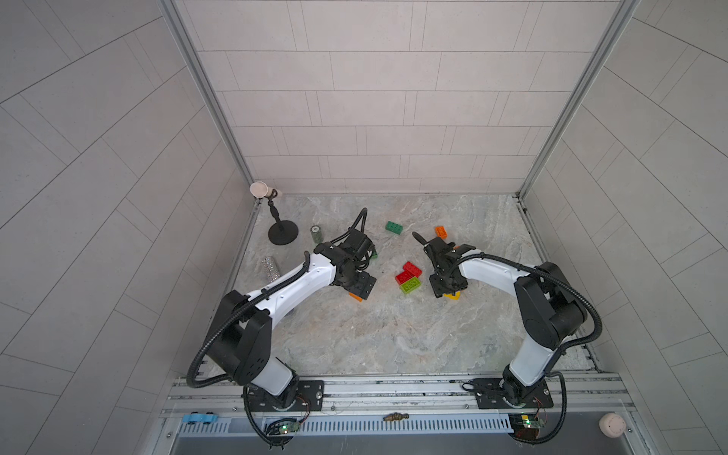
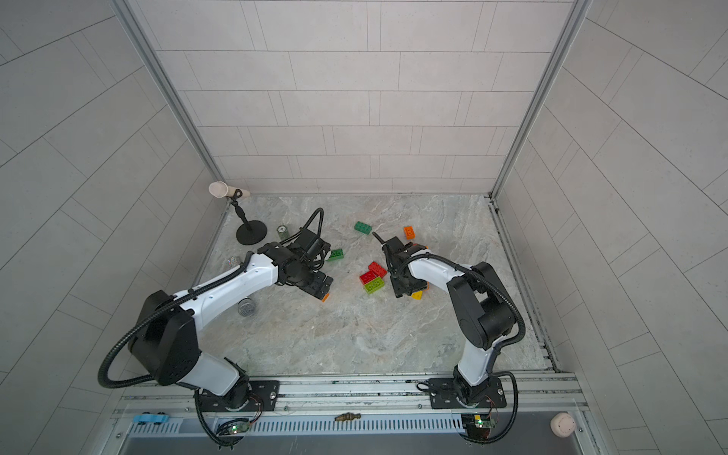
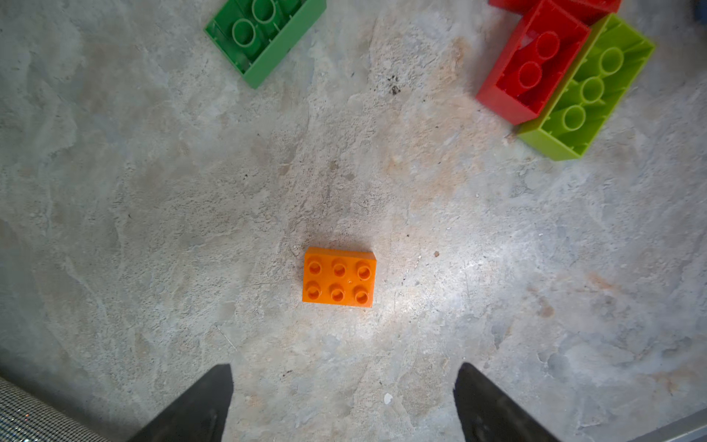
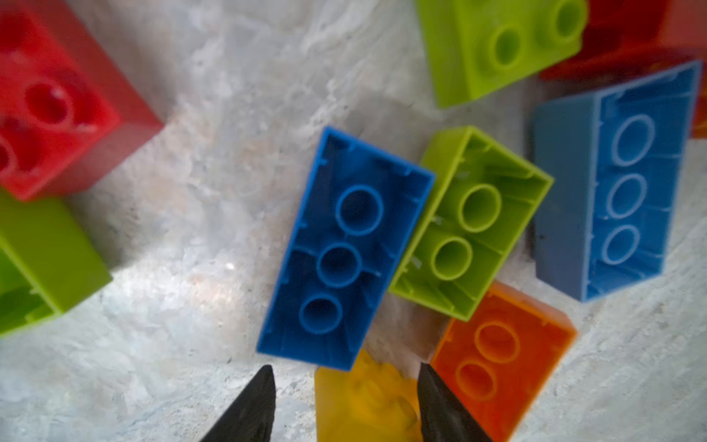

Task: Assemble a rectangle with lego
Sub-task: Move the lego brick at the center of the board.

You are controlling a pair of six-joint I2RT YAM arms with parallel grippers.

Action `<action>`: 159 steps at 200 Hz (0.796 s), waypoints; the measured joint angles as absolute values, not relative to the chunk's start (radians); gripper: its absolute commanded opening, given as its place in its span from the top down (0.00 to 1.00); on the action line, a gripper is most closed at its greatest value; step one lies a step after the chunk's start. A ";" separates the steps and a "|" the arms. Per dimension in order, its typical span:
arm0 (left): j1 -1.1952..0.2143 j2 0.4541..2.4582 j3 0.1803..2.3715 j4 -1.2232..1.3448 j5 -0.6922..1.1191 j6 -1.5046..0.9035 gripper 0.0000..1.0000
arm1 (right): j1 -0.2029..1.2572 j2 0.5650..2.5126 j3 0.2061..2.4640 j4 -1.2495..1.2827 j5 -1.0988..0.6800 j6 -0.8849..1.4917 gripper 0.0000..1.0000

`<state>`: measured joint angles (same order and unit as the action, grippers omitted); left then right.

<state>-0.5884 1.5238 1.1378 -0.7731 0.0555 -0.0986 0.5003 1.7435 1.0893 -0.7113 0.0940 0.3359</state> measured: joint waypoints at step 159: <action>-0.584 1.444 1.080 -0.688 0.059 -0.135 0.05 | 0.815 1.781 1.100 -0.848 0.355 0.550 0.75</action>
<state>-0.5838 1.4437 1.0801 -0.6884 0.0586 -0.1349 0.8154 1.7813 1.0996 -0.8478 0.3553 0.5503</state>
